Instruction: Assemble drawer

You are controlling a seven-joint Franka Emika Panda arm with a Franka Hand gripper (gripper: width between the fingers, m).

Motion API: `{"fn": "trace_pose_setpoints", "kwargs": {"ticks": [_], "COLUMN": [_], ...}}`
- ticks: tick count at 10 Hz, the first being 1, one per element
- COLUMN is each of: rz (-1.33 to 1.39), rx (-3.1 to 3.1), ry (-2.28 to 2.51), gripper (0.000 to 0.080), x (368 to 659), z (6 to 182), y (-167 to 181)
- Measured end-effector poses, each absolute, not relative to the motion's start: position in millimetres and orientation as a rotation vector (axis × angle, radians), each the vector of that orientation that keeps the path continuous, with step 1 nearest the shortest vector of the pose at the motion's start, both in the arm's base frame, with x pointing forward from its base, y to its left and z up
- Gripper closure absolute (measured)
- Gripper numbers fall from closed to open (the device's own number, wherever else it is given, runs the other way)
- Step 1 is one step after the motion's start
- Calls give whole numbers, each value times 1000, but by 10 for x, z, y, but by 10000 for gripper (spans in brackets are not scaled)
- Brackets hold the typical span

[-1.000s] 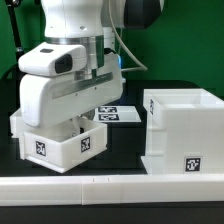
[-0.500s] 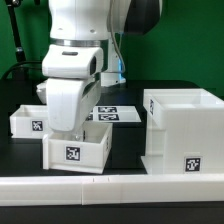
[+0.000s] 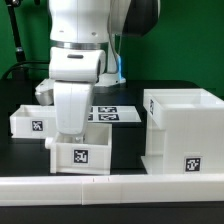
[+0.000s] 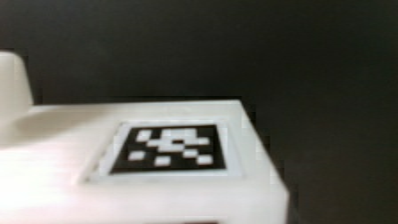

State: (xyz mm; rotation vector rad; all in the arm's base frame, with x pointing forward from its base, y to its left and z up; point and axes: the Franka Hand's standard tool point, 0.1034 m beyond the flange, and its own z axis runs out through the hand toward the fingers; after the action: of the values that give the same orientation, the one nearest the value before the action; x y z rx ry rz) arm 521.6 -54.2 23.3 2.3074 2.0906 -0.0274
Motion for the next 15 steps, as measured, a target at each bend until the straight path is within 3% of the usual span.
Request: {"fn": "trace_pose_setpoints", "kwargs": {"ticks": [4,15], "rz": [-12,15], "rx": [2278,2281], "ry": [2145,2139], "gripper": [758,758], "x": [5328,5412], "z": [236,111], "y": [-267,-98]}}
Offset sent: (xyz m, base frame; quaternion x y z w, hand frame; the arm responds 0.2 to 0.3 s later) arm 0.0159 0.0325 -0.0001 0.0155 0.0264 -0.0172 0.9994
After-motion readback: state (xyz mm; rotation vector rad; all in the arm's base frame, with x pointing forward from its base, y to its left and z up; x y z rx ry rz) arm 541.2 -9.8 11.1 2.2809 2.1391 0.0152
